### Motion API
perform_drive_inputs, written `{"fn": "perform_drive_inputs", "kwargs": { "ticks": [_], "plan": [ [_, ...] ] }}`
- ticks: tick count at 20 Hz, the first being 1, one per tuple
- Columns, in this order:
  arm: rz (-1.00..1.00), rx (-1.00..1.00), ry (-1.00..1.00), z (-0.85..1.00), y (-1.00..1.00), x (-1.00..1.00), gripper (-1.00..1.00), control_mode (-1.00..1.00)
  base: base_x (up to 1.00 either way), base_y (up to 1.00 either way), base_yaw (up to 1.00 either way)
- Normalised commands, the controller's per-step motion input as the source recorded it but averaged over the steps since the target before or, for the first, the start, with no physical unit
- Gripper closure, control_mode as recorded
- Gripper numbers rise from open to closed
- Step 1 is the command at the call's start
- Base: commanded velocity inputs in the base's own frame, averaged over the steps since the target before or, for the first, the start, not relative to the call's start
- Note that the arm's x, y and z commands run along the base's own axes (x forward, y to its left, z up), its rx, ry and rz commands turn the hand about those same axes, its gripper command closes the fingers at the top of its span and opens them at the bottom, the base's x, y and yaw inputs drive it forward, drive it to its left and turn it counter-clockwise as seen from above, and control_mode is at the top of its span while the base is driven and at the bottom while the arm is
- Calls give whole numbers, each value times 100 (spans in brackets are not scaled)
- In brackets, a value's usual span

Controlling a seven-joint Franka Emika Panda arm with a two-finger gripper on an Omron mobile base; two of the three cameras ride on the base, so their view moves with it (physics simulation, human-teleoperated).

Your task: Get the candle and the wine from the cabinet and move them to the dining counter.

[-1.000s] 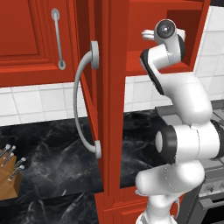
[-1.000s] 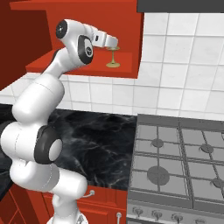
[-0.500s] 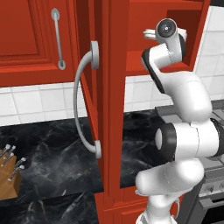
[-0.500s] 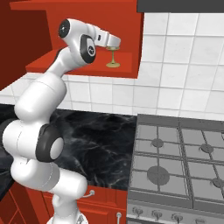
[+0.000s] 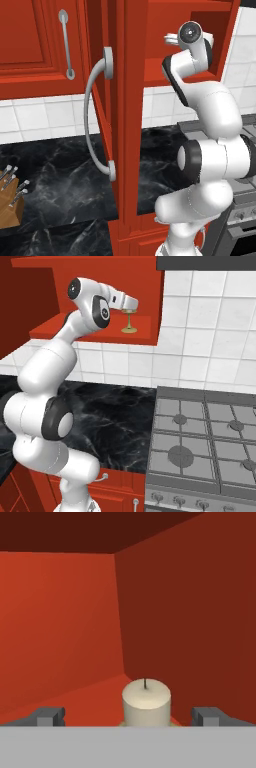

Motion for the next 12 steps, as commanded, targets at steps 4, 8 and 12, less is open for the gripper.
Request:
{"fn": "perform_drive_inputs", "kwargs": {
  "ticks": [4, 8, 12],
  "plan": [
    [0, 0, 0, 0, 0, 8, -100, -100, 0, 0, 0],
    [0, 0, 0, 0, 0, 11, -100, -100, 0, 0, 0],
    [0, 0, 0, 0, 0, 8, -100, -100, 0, 0, 0]
  ]
}}
